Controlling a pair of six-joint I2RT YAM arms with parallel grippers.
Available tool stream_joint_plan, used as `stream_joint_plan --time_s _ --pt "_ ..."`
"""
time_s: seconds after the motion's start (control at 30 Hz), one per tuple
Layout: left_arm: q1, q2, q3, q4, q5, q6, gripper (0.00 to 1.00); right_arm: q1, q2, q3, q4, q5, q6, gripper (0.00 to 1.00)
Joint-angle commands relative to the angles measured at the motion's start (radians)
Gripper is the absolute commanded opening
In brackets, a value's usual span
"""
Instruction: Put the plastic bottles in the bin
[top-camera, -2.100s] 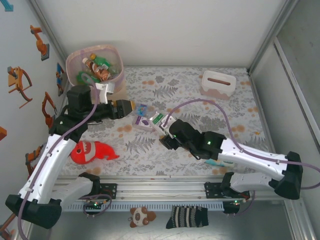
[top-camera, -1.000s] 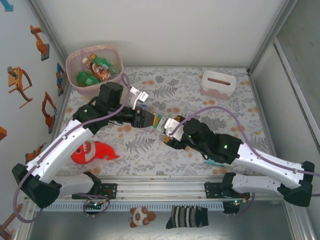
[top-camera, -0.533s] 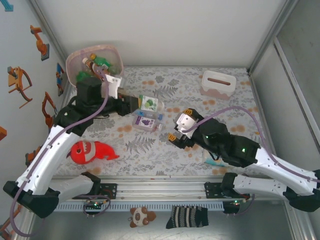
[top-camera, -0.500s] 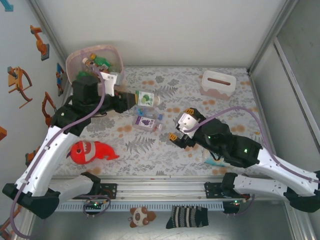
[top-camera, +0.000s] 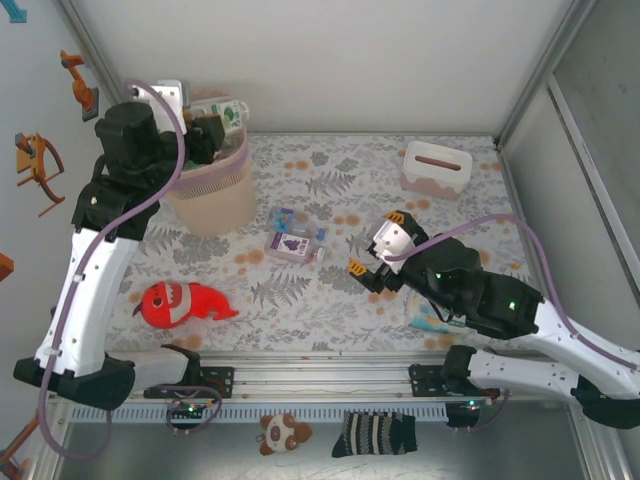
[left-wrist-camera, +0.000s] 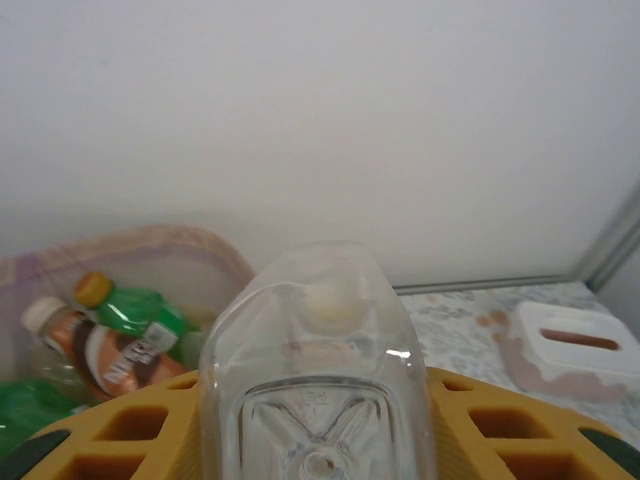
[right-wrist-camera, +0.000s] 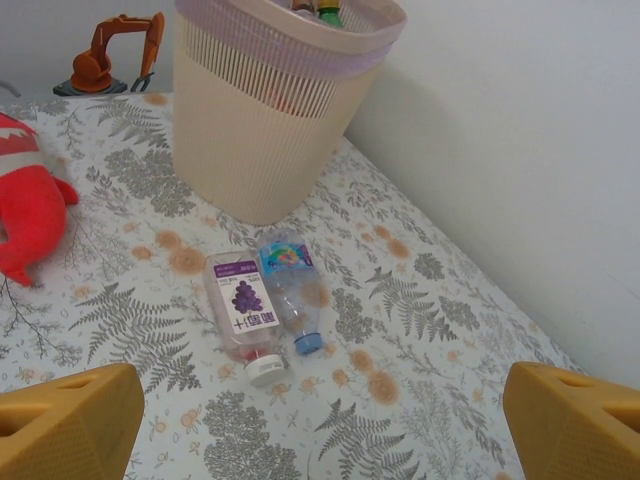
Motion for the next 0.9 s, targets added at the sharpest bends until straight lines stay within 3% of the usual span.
stream_joint_plan --time_s 0.0,0.37,0.7,0.87 --pt "0.043 0.043 0.038 -0.016 -0.096 0.063 0.31 -0.004 -0.018 0.029 -0.01 0.025 0.024 0.91" --pt "0.197 0.207 -0.02 0.086 0.067 -0.032 0.31 -0.004 -0.017 0.041 -0.012 0.026 0.022 0.91" --pt "0.223 0.364 -0.021 0.1 0.232 -0.069 0.29 -0.004 -0.036 0.026 -0.019 0.031 0.036 0.91" --pt "0.223 0.384 -0.07 0.111 0.273 -0.079 0.37 -0.003 -0.051 0.01 -0.022 0.033 0.047 0.91"
